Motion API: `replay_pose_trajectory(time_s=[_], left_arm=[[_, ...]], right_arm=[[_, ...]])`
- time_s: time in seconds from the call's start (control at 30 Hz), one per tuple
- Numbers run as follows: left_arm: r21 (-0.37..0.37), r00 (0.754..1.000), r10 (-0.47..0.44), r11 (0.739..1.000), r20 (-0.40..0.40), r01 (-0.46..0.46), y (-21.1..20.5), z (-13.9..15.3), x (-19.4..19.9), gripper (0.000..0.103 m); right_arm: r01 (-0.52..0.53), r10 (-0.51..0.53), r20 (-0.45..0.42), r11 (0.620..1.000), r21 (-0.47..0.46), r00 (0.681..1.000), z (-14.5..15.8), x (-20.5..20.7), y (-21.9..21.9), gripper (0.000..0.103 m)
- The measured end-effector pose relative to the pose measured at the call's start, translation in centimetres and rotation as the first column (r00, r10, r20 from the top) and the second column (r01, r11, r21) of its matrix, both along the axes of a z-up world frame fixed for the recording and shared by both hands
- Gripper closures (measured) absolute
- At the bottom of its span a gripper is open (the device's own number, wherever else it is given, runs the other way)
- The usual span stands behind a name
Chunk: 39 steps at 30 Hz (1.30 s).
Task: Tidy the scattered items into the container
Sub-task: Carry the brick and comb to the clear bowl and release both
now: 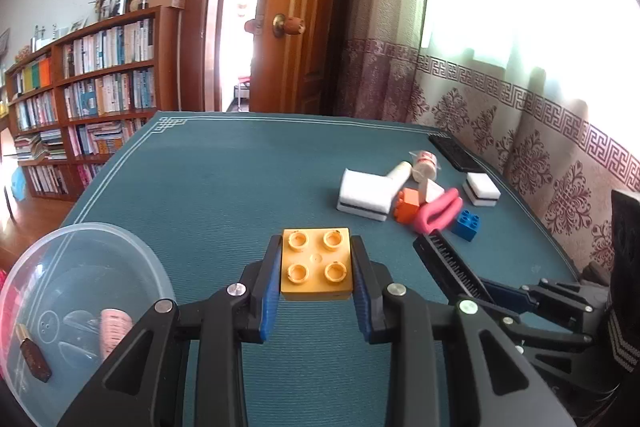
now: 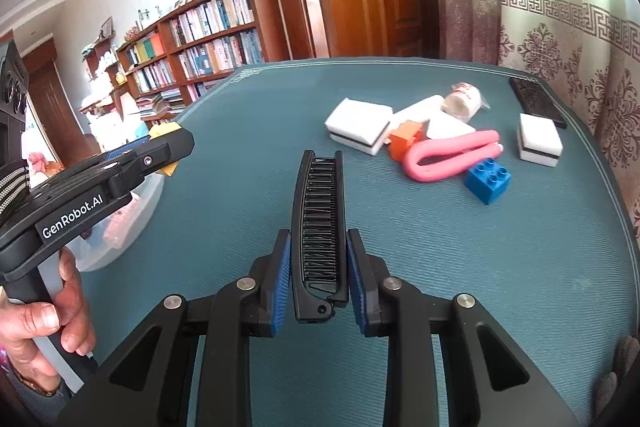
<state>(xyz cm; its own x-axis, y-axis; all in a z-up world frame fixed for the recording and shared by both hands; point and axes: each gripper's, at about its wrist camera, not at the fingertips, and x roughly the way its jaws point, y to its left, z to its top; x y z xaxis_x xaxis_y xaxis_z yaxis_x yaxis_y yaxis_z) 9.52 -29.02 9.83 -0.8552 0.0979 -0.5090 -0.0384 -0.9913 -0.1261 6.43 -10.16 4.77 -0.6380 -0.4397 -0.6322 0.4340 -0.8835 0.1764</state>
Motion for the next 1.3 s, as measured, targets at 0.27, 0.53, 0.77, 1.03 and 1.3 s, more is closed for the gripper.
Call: replay_pose_trajectory(time_s=[0.27,0.53,0.77,1.03,1.3], left_arm=[[0.033,0.985,0.174,0.984,-0.014,-0.173,-6.3,1.7,0.6,0.068],[0.036,0.960,0.281,0.959,-0.005,-0.281,-11.9,3.6,2.1,0.068],[0.026,0.956,0.293,0.956,0.023,-0.293,-14.6,3.0,2.5,0.068],[0.049,0.952,0.305,0.951,0.038,-0.307,-16.5,2.7,2.4,0.057],[0.105,0.931,0.361,0.925,0.053,-0.365,-18.3,2.2,2.6,0.011]], right_arm=[[-0.110,0.109,-0.039,0.994,-0.021,0.993,2.2,0.3,-6.1,0.074],[-0.209,0.209,-0.065,0.978,0.000,0.976,3.3,1.2,-11.7,0.074],[-0.266,0.266,-0.046,0.964,0.010,0.963,2.9,1.0,-15.8,0.074],[-0.299,0.300,-0.014,0.954,0.023,0.954,1.5,0.1,-19.5,0.074],[-0.307,0.307,0.002,0.951,-0.038,0.952,0.4,-0.9,-18.8,0.071]])
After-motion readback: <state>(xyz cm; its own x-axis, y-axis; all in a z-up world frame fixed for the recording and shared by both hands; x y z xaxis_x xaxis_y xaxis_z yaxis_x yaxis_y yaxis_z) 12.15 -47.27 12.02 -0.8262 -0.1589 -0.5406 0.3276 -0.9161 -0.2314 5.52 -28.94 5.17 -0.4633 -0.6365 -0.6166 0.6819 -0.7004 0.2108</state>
